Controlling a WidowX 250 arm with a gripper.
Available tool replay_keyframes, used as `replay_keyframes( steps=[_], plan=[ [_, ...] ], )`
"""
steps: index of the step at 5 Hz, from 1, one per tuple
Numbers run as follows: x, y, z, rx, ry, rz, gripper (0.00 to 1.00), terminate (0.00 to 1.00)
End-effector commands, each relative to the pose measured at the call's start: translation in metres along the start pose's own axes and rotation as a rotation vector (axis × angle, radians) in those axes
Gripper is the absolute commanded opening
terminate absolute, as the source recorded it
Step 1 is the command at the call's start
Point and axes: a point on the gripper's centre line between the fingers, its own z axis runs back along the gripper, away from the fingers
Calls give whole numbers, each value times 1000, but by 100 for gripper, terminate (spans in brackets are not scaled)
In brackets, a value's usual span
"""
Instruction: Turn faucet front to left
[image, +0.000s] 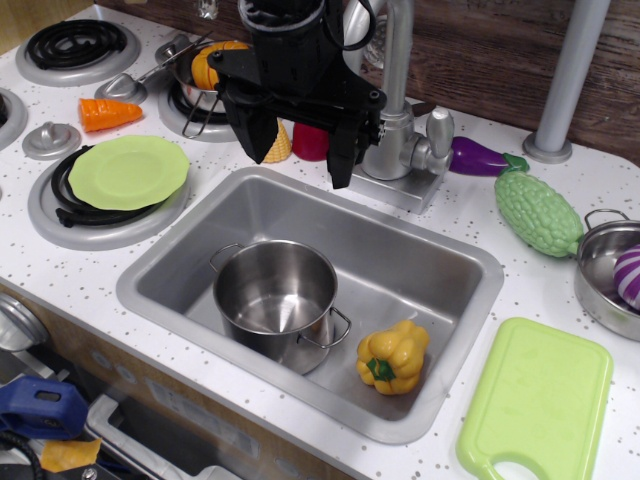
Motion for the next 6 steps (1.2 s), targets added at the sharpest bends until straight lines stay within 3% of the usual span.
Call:
replay_keyframes(
  steps=[1, 3, 5, 6],
  plan=[
    [0, 0, 0, 0, 0, 0, 100, 0],
    [23, 1, -10, 90, -139, 2, 100, 0],
    [39, 5, -15, 106, -265, -18, 100, 0],
    [51, 7, -15, 110, -299, -25, 100, 0]
  ],
)
